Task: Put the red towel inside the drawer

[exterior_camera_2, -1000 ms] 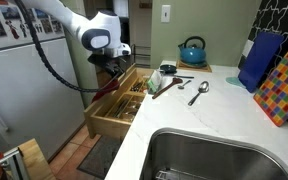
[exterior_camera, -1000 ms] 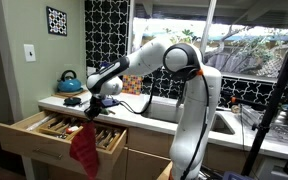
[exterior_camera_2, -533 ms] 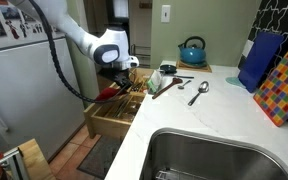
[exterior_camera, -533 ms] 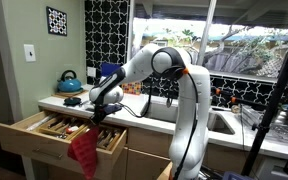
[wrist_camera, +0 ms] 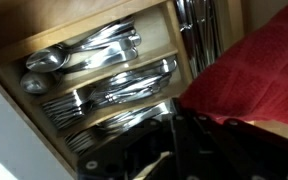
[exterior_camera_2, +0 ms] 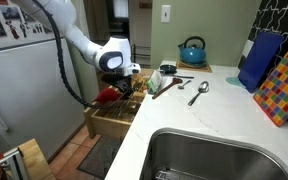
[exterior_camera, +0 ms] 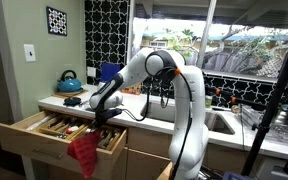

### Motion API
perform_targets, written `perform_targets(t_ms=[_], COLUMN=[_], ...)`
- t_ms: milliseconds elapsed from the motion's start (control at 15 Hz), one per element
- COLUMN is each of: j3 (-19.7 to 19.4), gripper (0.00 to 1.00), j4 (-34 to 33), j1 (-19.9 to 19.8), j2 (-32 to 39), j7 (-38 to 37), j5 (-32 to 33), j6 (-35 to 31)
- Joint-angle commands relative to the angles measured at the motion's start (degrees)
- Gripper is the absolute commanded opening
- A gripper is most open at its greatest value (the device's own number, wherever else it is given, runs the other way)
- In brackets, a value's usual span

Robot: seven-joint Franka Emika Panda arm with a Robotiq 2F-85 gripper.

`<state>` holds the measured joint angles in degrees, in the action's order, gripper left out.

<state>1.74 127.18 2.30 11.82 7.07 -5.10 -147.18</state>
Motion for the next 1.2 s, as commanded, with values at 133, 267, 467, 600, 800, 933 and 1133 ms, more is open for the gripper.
perform_targets(t_ms=[133,267,467,600,800,933,1133], j3=[-1.78,-2.09,-1.65,-1.47,-0.74,-0.16,0.10], gripper=[0.36,0.50,0.73,0.87,1.00,1.00,1.00], j4=[-1.82,-2.29,-2.70,-2.89,-3.36,-4.08,-5.50], j1=[0.40,0.47,0.38,0.66,1.14,1.64,3.08], j2=[3.32,3.92,3.86,2.94,0.44,-1.57,-4.87], j7=[-7.14,-8.46,-10.23,-12.14,-15.05,-17.39,-24.94], j5=[6.58,7.71,6.47,5.89,4.38,3.76,5.09], j6=[0.23,0.43,1.46,2.75,6.59,10.81,18.12])
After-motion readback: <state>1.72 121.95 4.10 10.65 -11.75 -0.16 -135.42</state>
